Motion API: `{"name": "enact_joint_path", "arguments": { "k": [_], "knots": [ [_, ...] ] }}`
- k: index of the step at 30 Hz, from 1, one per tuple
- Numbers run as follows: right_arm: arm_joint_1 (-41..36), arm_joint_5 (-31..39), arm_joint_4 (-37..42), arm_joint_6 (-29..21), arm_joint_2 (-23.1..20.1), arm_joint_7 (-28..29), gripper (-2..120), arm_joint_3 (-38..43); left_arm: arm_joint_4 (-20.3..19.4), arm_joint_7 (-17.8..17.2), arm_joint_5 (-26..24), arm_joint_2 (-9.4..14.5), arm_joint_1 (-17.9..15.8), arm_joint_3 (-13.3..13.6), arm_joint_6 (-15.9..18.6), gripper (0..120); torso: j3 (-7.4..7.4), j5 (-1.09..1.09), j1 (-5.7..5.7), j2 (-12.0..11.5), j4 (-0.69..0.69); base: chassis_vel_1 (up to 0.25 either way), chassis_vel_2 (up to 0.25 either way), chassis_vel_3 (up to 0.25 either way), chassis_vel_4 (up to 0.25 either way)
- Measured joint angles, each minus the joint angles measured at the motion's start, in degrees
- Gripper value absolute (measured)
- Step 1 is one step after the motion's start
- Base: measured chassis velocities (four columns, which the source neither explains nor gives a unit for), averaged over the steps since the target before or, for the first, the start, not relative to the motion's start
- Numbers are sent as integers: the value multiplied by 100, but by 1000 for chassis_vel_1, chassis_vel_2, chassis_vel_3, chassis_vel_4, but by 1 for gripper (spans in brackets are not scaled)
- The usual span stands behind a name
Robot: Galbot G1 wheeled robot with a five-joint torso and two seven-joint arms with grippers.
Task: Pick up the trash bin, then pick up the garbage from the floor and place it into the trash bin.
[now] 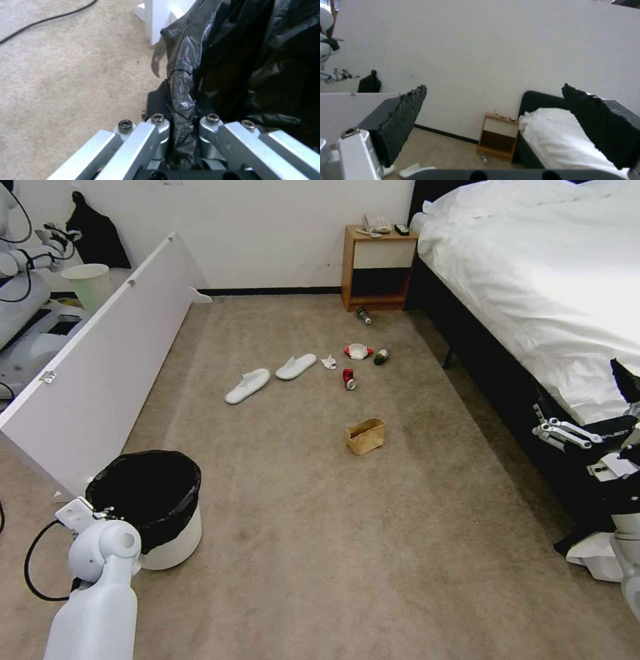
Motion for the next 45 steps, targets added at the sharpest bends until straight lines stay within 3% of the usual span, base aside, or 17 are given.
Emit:
{"name": "enact_joint_path", "arguments": {
  "k": [9, 13, 18, 22, 26, 32, 37, 45],
  "knots": [
    [11, 25, -18, -16, -44, 10, 100, 29, -486, -99, -345, -38, -43, 90, 44, 4, 1, -2, 0, 0, -3, 0, 0, 0, 0],
    [12, 51, -19, -27, -80, 16, 100, 70, -803, 38, -338, 0, -54, 128, 45, 4, 0, -1, 0, 0, -2, 0, 0, 0, 0],
    [15, 59, -12, -36, -86, 18, 100, 74, -1228, 740, 96, 71, -8, 140, 58, 4, 0, -1, 0, 0, 0, 0, 0, 0, 0],
    [11, 59, -10, -36, -85, 18, 100, 72, -1561, 997, 137, 105, -6, 192, 168, 4, 0, -1, 0, 0, -2, 0, 0, 0, 0],
    [12, 59, -8, -36, -86, 19, 100, 72, -1770, 1010, 72, 122, -25, 228, 237, 4, 0, 0, 0, 0, -2, 0, 0, 0, 0],
    [-7, 56, -7, -50, -91, 33, 100, 54, -2532, 979, -360, 197, 36, 345, 471, 4, 0, 0, 0, 0, -1, 0, 0, 0, 0],
    [5, -1, -7, -114, -35, 125, 100, -18, -2783, 1250, -380, 234, 86, 390, 482, 4, 0, 0, 0, 0, -1, 0, 0, 0, 0],
    [-40, -31, 39, -388, 36, 562, 100, -89, -2971, 1172, -812, 183, 141, 447, 530, 4, 0, 0, 0, -1, -1, 0, 0, 0, 0]
  ]
}}
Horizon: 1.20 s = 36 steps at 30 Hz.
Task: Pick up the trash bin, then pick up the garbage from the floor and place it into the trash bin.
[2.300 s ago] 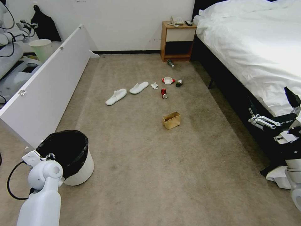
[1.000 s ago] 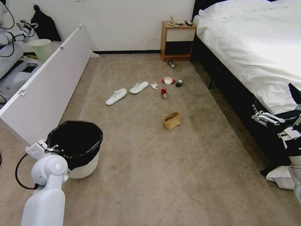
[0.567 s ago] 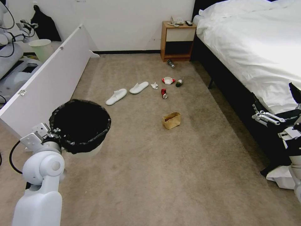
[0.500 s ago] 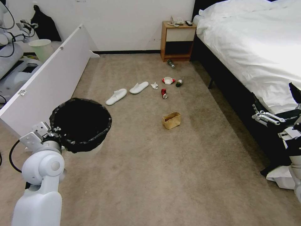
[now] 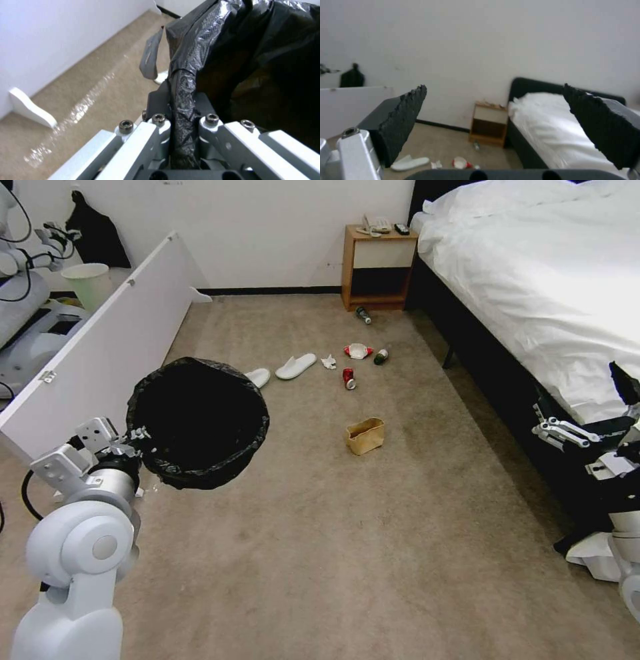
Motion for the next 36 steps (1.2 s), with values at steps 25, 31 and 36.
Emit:
{"name": "enact_joint_path", "arguments": {
  "k": [25, 31, 36],
  "knots": [
    [140, -333, -105, -851, 190, 1379, 100, -158, -4, -266, -409, -94, 77, 330, 152, 4, 0, 0, 0, 0, -1, 0, 0, 0, 0],
    [165, -360, -145, -833, 200, 1381, 100, -191, 8, -271, -487, -93, 88, 336, 170, 4, 0, 0, 0, 0, -1, 0, 0, 0, 0],
    [194, -350, -158, -833, 191, 1395, 100, -192, 15, -275, -487, -99, 92, 345, 172, 4, 0, 0, 0, 0, 0, 0, 0, 0, 0]
  ]
}}
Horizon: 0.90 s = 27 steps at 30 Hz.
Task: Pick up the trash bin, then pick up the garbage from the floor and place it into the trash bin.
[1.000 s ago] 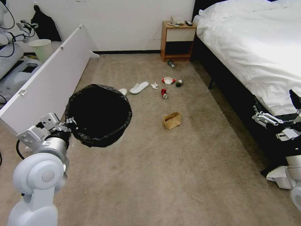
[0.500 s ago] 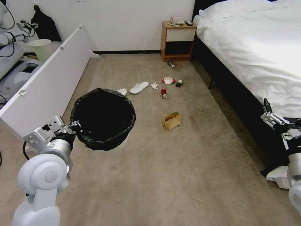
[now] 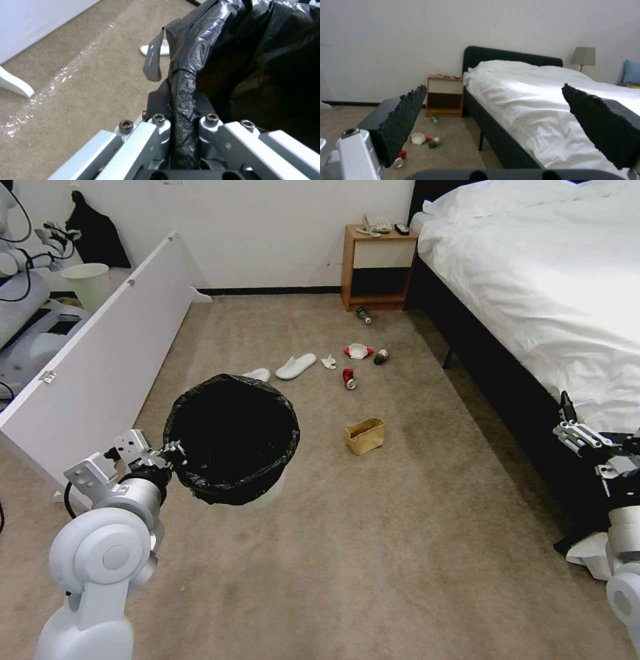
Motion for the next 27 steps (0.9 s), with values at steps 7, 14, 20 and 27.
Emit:
{"name": "enact_joint_path", "arguments": {
  "k": [7, 14, 20, 27],
  "knots": [
    [2, 41, 0, 10, -6, 0, 100, 8, 17, -10, 11, -29, 8, -7, 0, 4, 0, 0, 0, 0, 0, 0, 0, 0, 0],
    [3, 54, 0, 17, -8, -20, 100, 12, 18, -30, 14, -25, 4, -5, 0, 4, 0, 0, 0, 0, 0, 0, 0, 0, 0],
    [14, 65, 0, 18, -31, -31, 100, 10, 15, -36, 14, -29, 17, -11, 0, 4, 0, 0, 0, 0, 0, -80, 76, 67, -85],
    [17, 76, 7, 18, -50, -31, 100, 17, 13, -40, 14, -30, 19, -16, -1, 4, 0, 0, 0, 0, 0, -62, 81, 82, -72]
  ]
}}
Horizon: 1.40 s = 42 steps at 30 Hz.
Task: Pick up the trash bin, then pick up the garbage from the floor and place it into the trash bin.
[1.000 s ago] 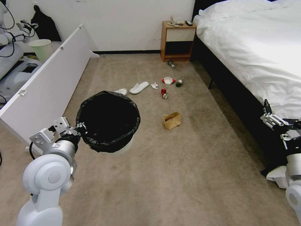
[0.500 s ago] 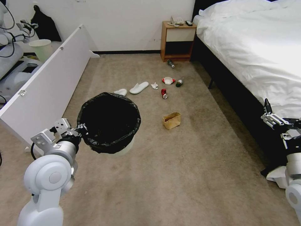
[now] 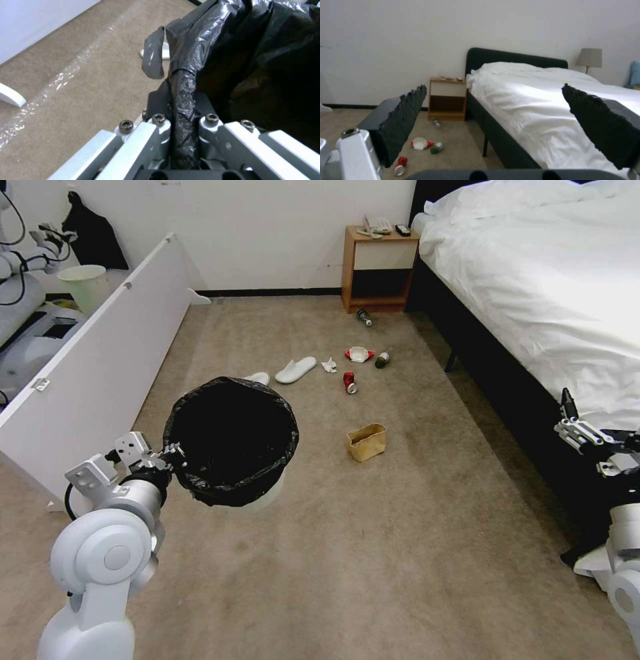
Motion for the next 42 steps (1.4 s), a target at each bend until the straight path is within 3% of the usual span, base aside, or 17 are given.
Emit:
{"name": "enact_joint_path", "arguments": {
  "k": [42],
  "knots": [
    [6, 52, 22, 29, -42, -75, 100, 83, 1, -39, -23, -12, -69, -3, -17, 4, 0, 0, 0, 0, 0, -49, 60, 56, -57]
  ]
}}
